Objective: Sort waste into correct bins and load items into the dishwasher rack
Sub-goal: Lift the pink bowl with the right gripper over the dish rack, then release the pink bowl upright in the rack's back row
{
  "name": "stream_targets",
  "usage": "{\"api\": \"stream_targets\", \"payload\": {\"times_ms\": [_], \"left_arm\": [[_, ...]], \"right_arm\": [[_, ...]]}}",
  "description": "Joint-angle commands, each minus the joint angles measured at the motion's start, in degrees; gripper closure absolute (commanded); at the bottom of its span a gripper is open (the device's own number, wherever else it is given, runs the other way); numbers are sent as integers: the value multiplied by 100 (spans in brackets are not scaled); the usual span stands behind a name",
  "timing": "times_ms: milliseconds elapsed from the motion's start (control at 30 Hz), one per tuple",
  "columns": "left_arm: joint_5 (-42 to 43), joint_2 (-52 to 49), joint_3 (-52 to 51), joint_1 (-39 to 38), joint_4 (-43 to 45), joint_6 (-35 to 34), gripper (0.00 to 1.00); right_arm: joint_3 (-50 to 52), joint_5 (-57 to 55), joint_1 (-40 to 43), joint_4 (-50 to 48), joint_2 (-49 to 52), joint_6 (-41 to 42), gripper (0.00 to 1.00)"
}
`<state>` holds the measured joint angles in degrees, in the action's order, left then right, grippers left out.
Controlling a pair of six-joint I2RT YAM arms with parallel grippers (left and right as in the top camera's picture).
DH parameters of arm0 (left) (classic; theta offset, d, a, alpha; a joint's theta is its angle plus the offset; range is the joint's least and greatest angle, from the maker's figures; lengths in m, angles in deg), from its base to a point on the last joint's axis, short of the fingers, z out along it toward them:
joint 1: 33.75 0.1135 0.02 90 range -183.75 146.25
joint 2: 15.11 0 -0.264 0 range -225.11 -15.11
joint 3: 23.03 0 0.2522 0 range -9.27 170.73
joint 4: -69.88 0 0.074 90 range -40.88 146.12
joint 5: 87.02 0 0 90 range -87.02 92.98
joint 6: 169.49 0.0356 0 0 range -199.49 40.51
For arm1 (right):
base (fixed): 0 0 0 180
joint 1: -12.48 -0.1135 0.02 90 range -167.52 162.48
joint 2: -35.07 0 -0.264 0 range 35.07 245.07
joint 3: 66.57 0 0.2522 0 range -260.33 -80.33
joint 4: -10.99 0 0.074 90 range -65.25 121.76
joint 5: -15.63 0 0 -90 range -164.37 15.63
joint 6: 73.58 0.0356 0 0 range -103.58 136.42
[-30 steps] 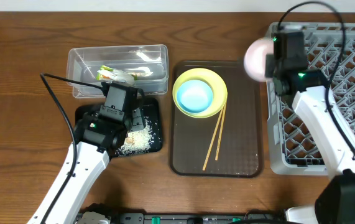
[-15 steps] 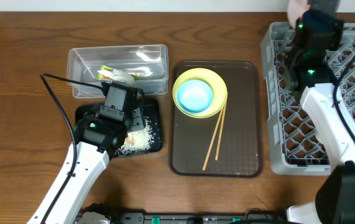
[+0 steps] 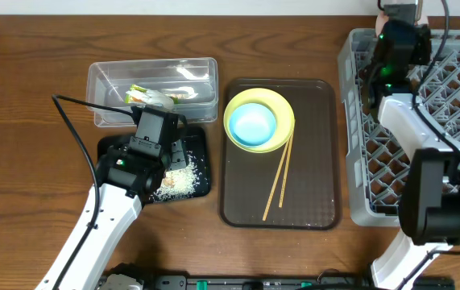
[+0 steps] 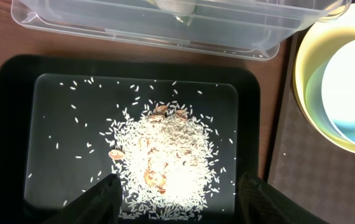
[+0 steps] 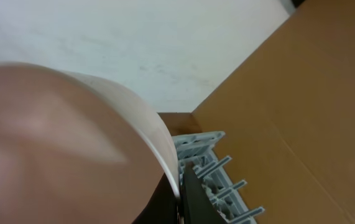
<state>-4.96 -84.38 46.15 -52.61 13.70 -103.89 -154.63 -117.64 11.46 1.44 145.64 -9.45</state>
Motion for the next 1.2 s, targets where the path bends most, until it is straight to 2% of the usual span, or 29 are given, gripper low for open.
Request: {"api": "stream_targets", "payload": {"times_ms": [0,167,400,633,767,867,933,967,1033,1167], "left_arm": [[-109,4,31,20,-20,-101,37],[-109,4,31,20,-20,-101,37],[-111,4,31,20,-17,-101,37],[-111,4,31,20,-20,-101,37],[-111,4,31,20,-20,-101,37],[-111,4,31,20,-17,-101,37],[-111,4,31,20,-17,-101,37],[-111,4,31,20,-17,-101,37],[-111,4,31,20,-20,-101,37],[-111,4,31,20,-20,-101,37]], "right_arm": [[-59,-105,35,-50,199,-103,99],[-59,-481,0,48,461,-96,99],[-59,-498,-251,1143,472,247,99],[-59,-31,-535,2909,203,2015,99],[-59,723,-573,3641,-177,2533,98],[-59,1333,-570,4172,-472,2638,85],[-59,1746,-573,4553,-688,2717,82],[-59,1987,-579,4723,-791,2715,74],[-59,2577,-590,5040,-1029,2715,48],[-59,4223,-699,5480,-1537,2924,44]]}}
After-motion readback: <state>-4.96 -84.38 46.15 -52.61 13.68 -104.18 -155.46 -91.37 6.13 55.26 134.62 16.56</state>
